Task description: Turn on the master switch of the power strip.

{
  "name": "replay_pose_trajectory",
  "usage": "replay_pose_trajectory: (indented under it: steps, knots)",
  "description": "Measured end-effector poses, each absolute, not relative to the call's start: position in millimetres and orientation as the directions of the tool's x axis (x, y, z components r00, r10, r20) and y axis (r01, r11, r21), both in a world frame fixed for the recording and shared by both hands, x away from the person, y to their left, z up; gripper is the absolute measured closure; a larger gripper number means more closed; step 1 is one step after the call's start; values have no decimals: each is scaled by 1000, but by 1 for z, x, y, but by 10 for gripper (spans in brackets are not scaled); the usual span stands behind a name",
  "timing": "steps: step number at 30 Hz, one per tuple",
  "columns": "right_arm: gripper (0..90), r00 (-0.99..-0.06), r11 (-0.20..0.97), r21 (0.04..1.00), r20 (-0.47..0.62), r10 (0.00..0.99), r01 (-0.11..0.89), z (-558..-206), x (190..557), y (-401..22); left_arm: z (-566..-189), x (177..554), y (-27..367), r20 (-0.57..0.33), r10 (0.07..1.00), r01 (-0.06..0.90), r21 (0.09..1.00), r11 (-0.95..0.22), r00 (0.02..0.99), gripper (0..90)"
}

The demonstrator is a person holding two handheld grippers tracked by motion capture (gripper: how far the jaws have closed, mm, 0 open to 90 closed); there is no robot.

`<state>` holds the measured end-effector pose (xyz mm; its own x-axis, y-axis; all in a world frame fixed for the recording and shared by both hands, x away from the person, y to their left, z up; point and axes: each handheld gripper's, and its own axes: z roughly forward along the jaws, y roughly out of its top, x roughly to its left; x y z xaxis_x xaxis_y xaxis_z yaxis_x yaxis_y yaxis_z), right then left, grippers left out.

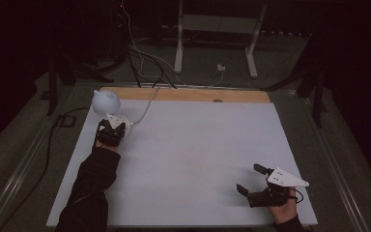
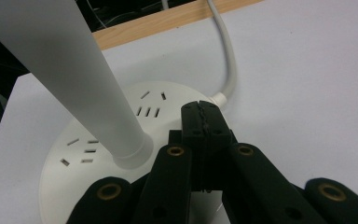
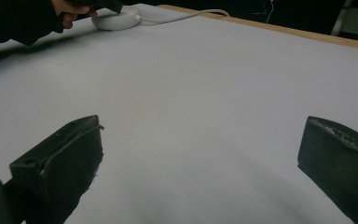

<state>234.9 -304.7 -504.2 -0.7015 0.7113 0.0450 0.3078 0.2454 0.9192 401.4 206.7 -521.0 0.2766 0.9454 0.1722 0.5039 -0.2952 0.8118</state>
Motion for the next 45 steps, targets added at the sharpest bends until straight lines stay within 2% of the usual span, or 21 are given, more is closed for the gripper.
replay_pose_trajectory:
  steps: [6, 26, 29, 31, 34, 38, 42, 43, 44, 45]
  knots:
    - [0, -702, 246, 919, 46, 710, 309, -504, 235, -304, -520, 403, 200, 230, 930, 502, 790, -351, 288, 900]
    - [0, -706, 246, 920, 45, 706, 304, -504, 234, -304, -519, 408, 198, 255, 921, 522, 764, -379, 296, 900]
    - [0, -708, 247, 920, 46, 705, 305, -504, 234, -304, -518, 409, 197, 276, 917, 528, 752, -393, 289, 900]
    - [0, -708, 248, 919, 46, 705, 306, -504, 234, -304, -518, 410, 195, 325, 904, 538, 727, -427, 278, 900]
    - [0, -709, 248, 919, 47, 704, 306, -504, 234, -303, -517, 410, 196, 237, 912, 528, 754, -390, 335, 900]
    - [0, -707, 248, 919, 45, 706, 306, -504, 234, -304, -520, 410, 187, 337, 891, 515, 729, -451, 303, 900]
    - [0, -707, 248, 920, 43, 706, 303, -504, 233, -304, -518, 411, 191, 291, 905, 527, 740, -418, 309, 900]
    - [0, -706, 247, 920, 44, 706, 304, -504, 234, -305, -518, 411, 189, 314, 897, 525, 730, -438, 312, 900]
    - [0, -706, 246, 920, 44, 706, 304, -504, 234, -305, -519, 411, 181, 392, 868, 518, 697, -496, 304, 900]
    - [0, -706, 246, 920, 44, 706, 304, -504, 234, -305, -519, 411, 181, 392, 868, 518, 697, -496, 304, 900]
